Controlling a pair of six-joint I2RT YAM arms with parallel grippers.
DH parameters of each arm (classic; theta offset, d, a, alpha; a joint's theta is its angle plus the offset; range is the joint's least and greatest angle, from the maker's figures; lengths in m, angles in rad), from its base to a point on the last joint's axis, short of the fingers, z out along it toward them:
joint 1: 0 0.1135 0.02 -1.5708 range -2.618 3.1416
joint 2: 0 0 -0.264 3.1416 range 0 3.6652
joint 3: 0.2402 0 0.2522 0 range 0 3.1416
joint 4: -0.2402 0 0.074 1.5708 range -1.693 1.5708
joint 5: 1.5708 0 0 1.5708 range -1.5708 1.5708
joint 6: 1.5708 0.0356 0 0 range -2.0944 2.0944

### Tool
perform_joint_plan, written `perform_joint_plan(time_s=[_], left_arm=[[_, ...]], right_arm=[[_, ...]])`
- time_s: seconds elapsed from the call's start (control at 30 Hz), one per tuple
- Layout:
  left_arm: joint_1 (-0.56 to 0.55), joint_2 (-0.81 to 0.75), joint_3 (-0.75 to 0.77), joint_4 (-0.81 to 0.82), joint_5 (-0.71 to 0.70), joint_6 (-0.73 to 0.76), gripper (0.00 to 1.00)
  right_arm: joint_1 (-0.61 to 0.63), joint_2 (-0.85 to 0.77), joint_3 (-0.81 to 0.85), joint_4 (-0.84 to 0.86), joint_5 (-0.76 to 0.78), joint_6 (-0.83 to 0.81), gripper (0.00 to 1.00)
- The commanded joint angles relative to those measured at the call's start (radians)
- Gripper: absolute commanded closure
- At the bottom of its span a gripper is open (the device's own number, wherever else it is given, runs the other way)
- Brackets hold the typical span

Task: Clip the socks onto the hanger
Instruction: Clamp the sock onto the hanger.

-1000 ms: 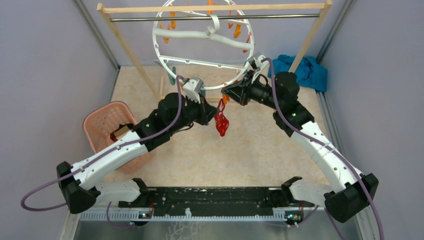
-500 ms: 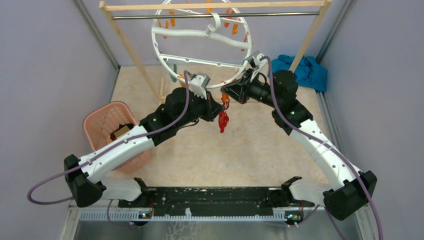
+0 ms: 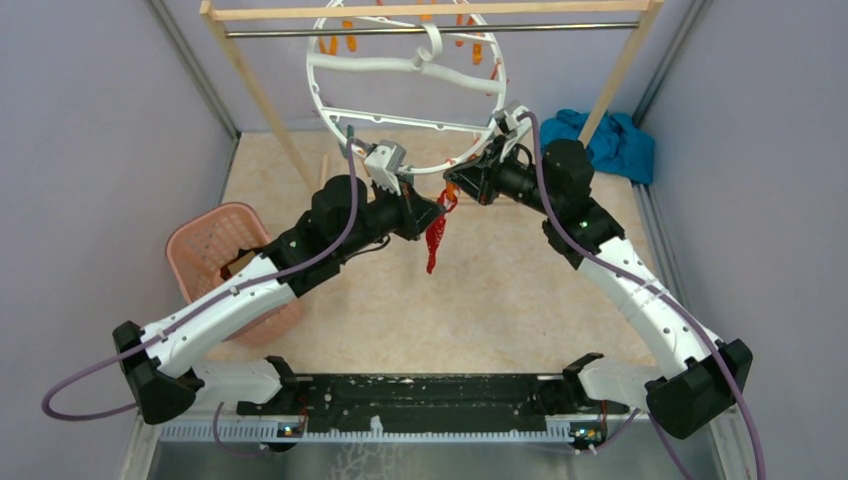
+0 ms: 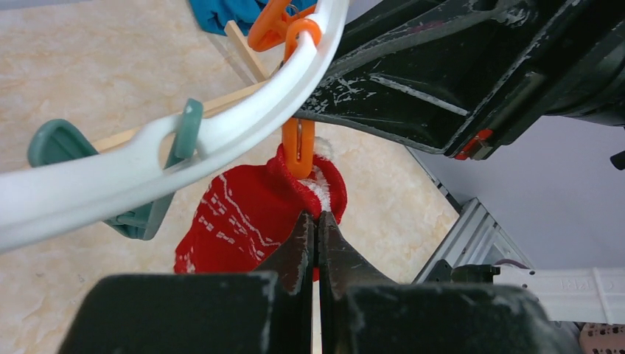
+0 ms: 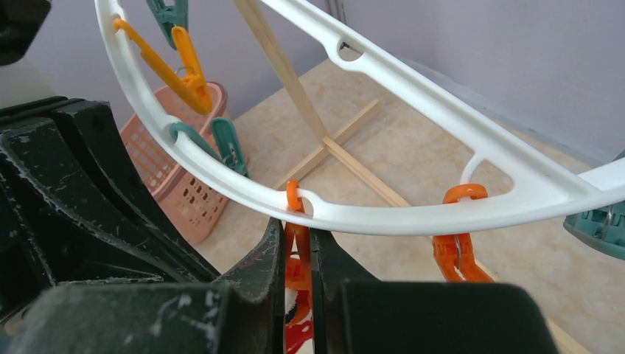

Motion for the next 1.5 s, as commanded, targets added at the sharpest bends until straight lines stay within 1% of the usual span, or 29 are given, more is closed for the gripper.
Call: perform_joint_plan(time_s=[0.0, 0.17, 0.47, 0.57, 0.7, 0.77, 0.83, 1.07, 1.1, 1.23, 1.47], left_arm=[[-0.003, 0.0, 0.026, 0.044, 0.037, -0.006, 1.0], [-0.003, 0.016, 0.032, 0.054, 0.04, -0.002, 1.0], [-0.002, 0.012, 0.03, 0.044, -0.016, 0.017, 1.0], [0.0, 0.002, 0.026, 0.059, -0.032, 0.025, 1.0], [0.0, -0.006, 0.025, 0.082, -0.057, 0.043, 1.0], [0.0, -0.007, 0.026, 0.098, -0.065, 0.05, 1.0], [0.0, -0.006, 0.026, 0.124, -0.062, 0.056, 1.0], [-0.001, 0.023, 0.048, 0.173, -0.033, 0.07, 1.0], [0.0, 0.028, 0.051, 0.17, -0.031, 0.071, 1.0], [0.0, 0.032, 0.049, 0.171, -0.03, 0.073, 1.0], [-0.001, 0.031, 0.042, 0.167, -0.035, 0.084, 1.0]], right_arm=[[0.006, 0.025, 0.024, -0.069, 0.002, -0.018, 1.0], [0.006, 0.025, 0.025, -0.072, 0.0, -0.018, 1.0], [0.006, 0.018, 0.026, -0.084, -0.016, -0.013, 1.0], [0.006, 0.007, 0.019, -0.073, -0.016, -0.007, 0.92], [0.006, -0.004, 0.022, -0.065, -0.018, 0.002, 0.91], [0.006, -0.007, 0.024, -0.063, -0.018, 0.005, 0.92], [0.006, -0.012, 0.025, -0.058, -0.019, 0.006, 1.0], [0.006, -0.015, 0.025, -0.058, -0.015, 0.008, 1.0], [0.006, -0.015, 0.025, -0.057, -0.013, 0.008, 0.98], [0.006, -0.021, 0.027, -0.056, -0.007, 0.008, 0.82], [0.005, -0.03, 0.028, -0.045, 0.008, 0.014, 0.68]])
